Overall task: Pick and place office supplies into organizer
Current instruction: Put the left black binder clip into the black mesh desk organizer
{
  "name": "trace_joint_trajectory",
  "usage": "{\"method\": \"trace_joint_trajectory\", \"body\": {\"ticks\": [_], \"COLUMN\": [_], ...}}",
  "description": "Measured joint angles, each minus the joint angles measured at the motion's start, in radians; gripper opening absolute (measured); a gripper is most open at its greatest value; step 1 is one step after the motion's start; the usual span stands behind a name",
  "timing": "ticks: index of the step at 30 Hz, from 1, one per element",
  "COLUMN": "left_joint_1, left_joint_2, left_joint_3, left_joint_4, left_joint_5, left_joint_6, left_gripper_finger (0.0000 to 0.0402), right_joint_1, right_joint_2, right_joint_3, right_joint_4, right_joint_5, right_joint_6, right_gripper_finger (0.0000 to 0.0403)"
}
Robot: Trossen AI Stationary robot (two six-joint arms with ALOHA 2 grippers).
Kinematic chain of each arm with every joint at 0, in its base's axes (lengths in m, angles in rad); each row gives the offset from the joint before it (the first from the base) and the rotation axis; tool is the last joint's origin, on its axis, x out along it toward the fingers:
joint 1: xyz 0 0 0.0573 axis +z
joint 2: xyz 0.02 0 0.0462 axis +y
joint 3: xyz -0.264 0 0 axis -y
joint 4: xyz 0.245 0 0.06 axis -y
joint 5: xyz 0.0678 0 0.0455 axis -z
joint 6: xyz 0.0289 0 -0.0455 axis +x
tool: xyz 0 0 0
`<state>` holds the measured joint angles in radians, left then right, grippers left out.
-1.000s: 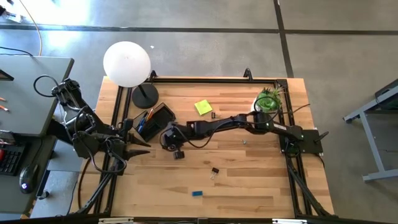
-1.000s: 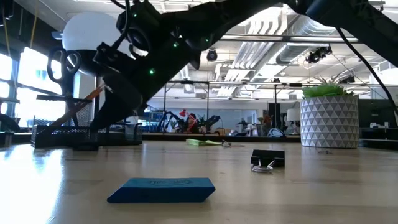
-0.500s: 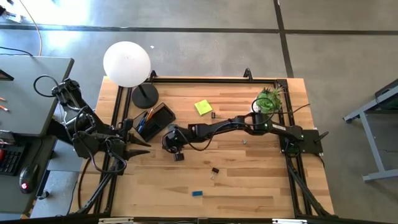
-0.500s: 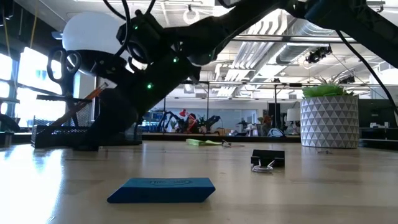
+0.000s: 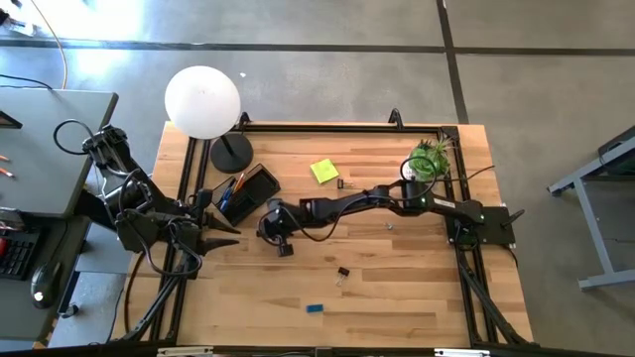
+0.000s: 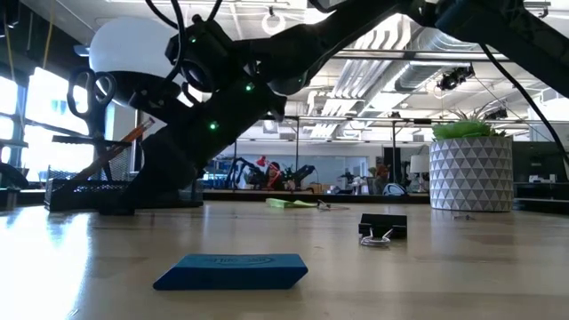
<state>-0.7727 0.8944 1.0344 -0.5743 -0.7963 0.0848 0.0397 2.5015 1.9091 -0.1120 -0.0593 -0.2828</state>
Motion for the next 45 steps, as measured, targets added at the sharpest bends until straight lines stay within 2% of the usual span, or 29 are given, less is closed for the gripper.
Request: {"method": "trace_joint_trajectory", "body": {"ticks": [9, 18, 24, 29, 33, 37, 41, 45], "left_joint_1": [0.000, 0.000, 0.000, 0.000, 0.000, 0.000, 0.000, 0.000], "left_joint_2": [0.000, 0.000, 0.000, 0.000, 0.000, 0.000, 0.000, 0.000], "left_joint_3": [0.000, 0.000, 0.000, 0.000, 0.000, 0.000, 0.000, 0.000], "left_joint_4": [-0.001, -0.002, -0.002, -0.002, -0.002, -0.002, -0.004, -0.003], "left_joint_5": [0.000, 0.000, 0.000, 0.000, 0.000, 0.000, 0.000, 0.000], "left_joint_6": [0.000, 0.000, 0.000, 0.001, 0.013, 0.015, 0.016, 0.016], "left_gripper_finger": [0.0078, 0.0078, 0.0078, 0.0079, 0.0079, 0.0079, 0.0079, 0.0079], "right_joint_1": [0.018, 0.033, 0.010, -0.011, -0.018, -0.015, 0.004, 0.021], "right_joint_2": [-0.002, -0.002, -0.002, -0.002, -0.001, 0.021, 0.052, 0.054], "right_joint_3": [0.037, 0.137, 0.171, 0.171, 0.171, 0.171, 0.170, 0.170], "right_joint_4": [-0.019, -0.019, -0.148, -0.252, -0.241, -0.228, -0.210, -0.188], "right_joint_5": [0.006, 0.035, 0.032, 0.024, -0.019, -0.075, -0.072, -0.057], "right_joint_6": [-0.031, -0.078, -0.013, -0.173, -0.352, -0.430, -0.505, -0.539], "right_gripper_finger": [0.0000, 0.0001, 0.0007, 0.0051, 0.0105, 0.0150, 0.0179, 0.0187]}}
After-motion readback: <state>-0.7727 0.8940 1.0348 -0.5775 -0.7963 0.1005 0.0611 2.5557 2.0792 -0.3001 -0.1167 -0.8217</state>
